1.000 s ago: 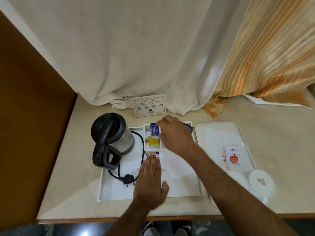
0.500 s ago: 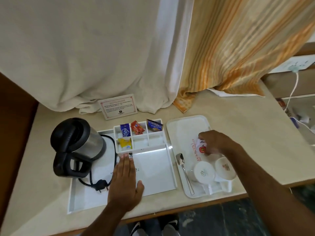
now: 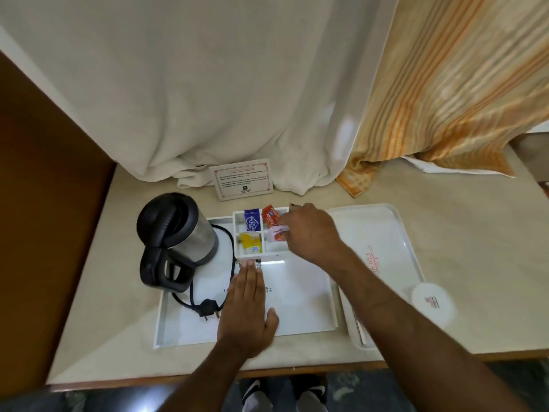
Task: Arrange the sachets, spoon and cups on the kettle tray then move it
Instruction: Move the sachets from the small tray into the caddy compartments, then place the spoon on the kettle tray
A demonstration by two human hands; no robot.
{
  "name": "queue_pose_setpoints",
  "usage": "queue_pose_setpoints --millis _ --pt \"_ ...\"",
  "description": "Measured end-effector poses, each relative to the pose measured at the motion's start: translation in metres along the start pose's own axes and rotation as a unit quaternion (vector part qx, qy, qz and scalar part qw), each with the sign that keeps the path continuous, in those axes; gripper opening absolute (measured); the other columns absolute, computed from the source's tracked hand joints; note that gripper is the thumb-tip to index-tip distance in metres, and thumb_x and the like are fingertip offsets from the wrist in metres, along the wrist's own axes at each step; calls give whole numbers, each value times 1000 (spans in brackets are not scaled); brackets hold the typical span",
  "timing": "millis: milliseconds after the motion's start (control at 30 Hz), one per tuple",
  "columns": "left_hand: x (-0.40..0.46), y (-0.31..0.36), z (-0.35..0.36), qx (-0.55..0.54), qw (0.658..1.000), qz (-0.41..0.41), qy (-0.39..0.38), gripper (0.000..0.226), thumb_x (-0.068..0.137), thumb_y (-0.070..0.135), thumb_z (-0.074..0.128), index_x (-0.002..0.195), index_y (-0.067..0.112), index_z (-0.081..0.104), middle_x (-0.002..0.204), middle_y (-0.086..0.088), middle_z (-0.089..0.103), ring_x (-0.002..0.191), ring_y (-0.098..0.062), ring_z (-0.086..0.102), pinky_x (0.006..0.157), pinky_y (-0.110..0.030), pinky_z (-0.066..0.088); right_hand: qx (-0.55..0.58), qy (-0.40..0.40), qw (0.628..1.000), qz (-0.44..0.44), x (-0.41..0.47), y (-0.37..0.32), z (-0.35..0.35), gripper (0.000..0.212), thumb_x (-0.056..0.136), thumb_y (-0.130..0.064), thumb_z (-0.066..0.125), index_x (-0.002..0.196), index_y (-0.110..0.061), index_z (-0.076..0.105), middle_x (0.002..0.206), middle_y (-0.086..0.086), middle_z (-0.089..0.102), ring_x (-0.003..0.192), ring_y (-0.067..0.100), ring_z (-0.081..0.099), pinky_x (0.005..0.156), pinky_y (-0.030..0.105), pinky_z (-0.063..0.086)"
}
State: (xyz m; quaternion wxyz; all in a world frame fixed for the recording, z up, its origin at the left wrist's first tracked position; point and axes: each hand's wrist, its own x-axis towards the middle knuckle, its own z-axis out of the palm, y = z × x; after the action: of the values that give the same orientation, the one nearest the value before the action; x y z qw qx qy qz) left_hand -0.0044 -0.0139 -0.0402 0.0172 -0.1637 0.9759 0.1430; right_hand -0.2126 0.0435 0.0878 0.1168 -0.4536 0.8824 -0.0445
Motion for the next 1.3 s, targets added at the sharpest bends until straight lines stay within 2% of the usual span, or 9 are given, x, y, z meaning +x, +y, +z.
queue_pose_setpoints --millis 200,400,433,567,633,800,1067,1200,1300 --pt "1 -1 1 5 1000 -3 3 88 85 43 47 153 -3 14 162 -21 11 151 -31 0 121 -47 8 -30 -55 998 -10 6 -16 26 31 85 -17 64 116 -15 63 116 9 64 103 28 61 79 38 52" --pt "-1 -2 4 -5 1000 -2 9 88 87 45 46 154 1 9 164 -18 7 151 -29 -2 123 -46 5 102 206 966 115 -27 26 9 26 81 -16 64 107 -21 61 102 5 61 92 28 60 68 38 52" --pt "-1 -3 4 -7 1000 -6 7 88 88 46 45 155 3 7 164 -16 5 151 -28 -3 122 -46 6 83 173 969 154 -36 40 8 28 81 -17 63 109 -23 61 102 4 63 93 28 61 70 37 52" --pt "-1 -4 5 -5 1000 -1 4 88 88 45 45 155 3 5 164 -17 4 151 -28 -4 121 -47 9 27 -135 959 247 -65 80 21 29 76 -22 68 105 -20 63 103 1 66 93 23 63 74 31 49" --pt "-1 -5 5 -6 1000 -3 2 88 88 45 44 155 3 4 164 -17 3 151 -28 -4 121 -47 9 72 -188 948 245 -69 85 31 21 71 -22 73 90 -18 67 92 0 67 83 20 63 69 29 50" --pt "-1 -3 4 0 1000 -7 -6 88 89 46 42 155 4 3 164 -17 3 151 -28 -4 120 -47 8 124 -205 946 216 -61 93 36 11 65 -17 78 76 -17 75 79 0 73 76 17 67 73 32 58" --pt "-1 -2 2 9 1000 -11 -15 87 89 46 40 155 3 3 164 -17 0 151 -28 -7 121 -46 5 320 -154 913 200 -38 86 5 8 70 -10 79 71 -17 75 68 -6 69 65 7 58 58 22 41" --pt "-1 -2 1 1 1000 -15 -15 88 89 47 41 155 4 2 165 -15 0 151 -26 -8 120 -44 3 243 -120 943 193 -31 53 28 9 77 -14 75 83 -21 73 84 -3 70 75 10 60 60 21 43" --pt "0 -2 2 3 1000 -16 -11 88 88 46 43 155 3 5 164 -16 3 151 -27 -7 120 -43 2 236 -38 942 237 -36 38 51 28 80 -19 74 100 -25 56 87 -4 65 77 12 62 69 26 51"
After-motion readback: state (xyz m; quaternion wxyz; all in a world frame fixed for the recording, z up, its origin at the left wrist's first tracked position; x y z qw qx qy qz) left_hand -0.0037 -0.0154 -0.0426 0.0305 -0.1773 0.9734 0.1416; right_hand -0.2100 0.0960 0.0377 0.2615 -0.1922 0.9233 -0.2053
